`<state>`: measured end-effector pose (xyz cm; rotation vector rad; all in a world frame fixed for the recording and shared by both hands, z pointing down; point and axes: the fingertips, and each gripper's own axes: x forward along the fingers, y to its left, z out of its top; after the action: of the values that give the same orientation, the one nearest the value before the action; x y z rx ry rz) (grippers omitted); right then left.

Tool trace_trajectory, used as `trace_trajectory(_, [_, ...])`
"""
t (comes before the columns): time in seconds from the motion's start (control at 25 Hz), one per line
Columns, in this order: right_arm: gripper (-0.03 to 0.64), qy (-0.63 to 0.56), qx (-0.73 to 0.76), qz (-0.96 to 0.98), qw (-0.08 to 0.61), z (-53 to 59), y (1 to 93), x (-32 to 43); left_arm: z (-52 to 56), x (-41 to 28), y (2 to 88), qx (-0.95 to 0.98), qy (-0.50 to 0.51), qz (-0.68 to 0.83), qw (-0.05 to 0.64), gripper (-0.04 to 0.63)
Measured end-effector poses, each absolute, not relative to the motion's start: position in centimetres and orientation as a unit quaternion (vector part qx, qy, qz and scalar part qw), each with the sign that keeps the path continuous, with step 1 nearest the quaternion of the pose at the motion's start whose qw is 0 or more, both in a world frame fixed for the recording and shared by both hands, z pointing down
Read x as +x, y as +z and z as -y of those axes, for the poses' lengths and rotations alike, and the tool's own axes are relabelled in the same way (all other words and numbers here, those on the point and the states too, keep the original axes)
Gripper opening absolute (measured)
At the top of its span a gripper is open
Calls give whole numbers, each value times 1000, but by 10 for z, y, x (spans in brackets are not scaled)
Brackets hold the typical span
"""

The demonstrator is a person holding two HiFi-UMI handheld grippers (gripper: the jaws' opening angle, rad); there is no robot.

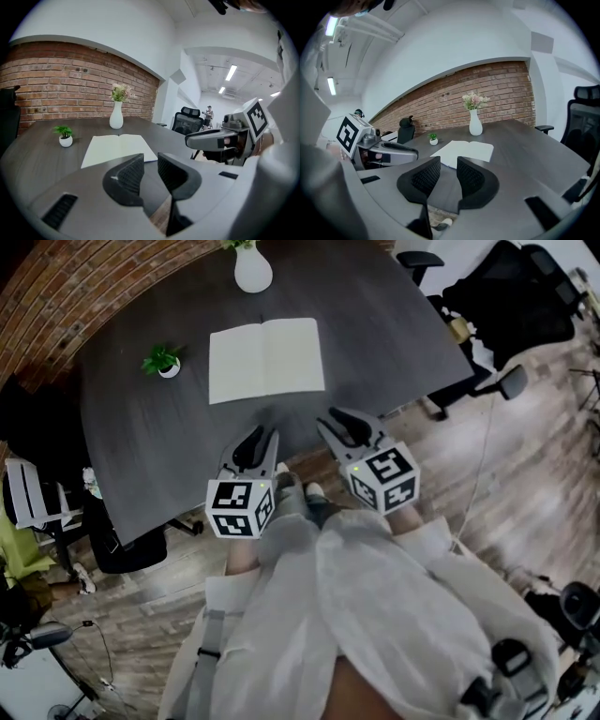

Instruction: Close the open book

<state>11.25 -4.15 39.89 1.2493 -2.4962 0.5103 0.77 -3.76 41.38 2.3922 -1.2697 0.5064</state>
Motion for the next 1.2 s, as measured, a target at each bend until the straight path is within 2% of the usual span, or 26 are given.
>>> trace_trajectory(0.28, [89,202,455,853,156,57,413,125,57,13,424,855,194,438,200,86])
trace_trajectory(0.68, [89,209,482,836,158,110,421,106,115,-7,437,868,209,403,201,86])
trace_trajectory(1.2, [89,221,526,808,147,167,428,77,172,-14,442,905,236,310,171,100])
